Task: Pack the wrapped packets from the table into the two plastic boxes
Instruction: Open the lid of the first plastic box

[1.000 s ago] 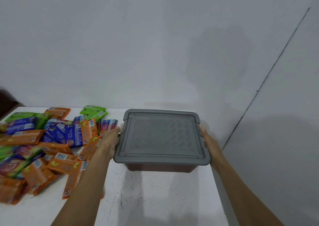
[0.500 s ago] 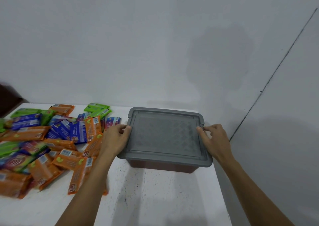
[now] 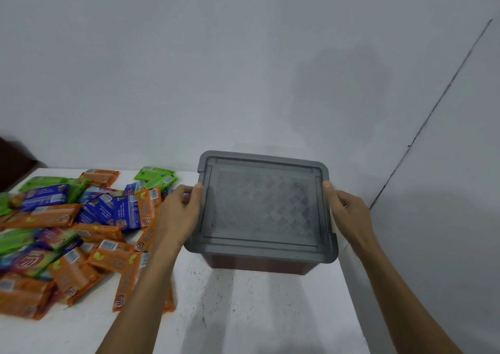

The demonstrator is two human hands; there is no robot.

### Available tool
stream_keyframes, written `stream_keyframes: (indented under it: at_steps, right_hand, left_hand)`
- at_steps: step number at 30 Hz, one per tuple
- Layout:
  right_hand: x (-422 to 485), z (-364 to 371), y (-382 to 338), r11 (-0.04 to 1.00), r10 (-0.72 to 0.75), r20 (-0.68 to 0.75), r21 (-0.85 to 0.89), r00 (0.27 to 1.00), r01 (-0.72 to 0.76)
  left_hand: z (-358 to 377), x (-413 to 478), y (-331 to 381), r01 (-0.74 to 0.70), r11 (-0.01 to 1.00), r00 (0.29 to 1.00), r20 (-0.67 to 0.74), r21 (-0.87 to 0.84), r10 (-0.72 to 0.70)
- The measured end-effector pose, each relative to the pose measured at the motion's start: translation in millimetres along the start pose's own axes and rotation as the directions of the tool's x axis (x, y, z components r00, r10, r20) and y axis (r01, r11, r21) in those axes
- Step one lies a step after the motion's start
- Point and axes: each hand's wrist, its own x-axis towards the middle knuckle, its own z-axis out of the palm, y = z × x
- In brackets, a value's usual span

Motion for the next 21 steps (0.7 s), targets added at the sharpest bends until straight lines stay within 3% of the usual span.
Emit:
stream_keyframes:
  at_steps: [4, 7, 10, 14, 17, 21]
  right_hand:
    - [-1, -7, -26, 0.967, 0.057, 0.022, 0.247, 0.998, -0.06]
    - [0, -9, -48, 0.875, 0.149, 0.151, 0.44, 0.977, -0.202]
    - [5, -6, -59, 0.828, 0.164, 0.234, 0.496, 0.958, -0.263]
    - [12, -8, -68, 0.789, 0.175, 0.352, 0.509, 0.919, -0.345]
    - [15, -4, -71, 0.786, 0.22, 0.378, 0.478, 0.899, -0.393]
    - [14, 15, -70, 0.901, 0.227, 0.292, 0.299, 0.929, -0.314]
  left_hand:
    - [-22, 0, 16, 0.021, 0.963, 0.998, -0.047, -0.27, -0.035]
    - [-39, 6, 26, 0.079, 0.873, 0.988, -0.078, -0.481, -0.132]
    - [-52, 18, 26, 0.165, 0.792, 0.983, 0.029, -0.588, -0.183]
    - [-73, 38, 11, 0.345, 0.653, 0.937, 0.289, -0.674, -0.197]
    - [-86, 55, -2, 0.358, 0.73, 0.908, 0.401, -0.582, -0.125]
    - [-88, 71, -12, 0.222, 0.855, 0.911, 0.412, -0.468, -0.011]
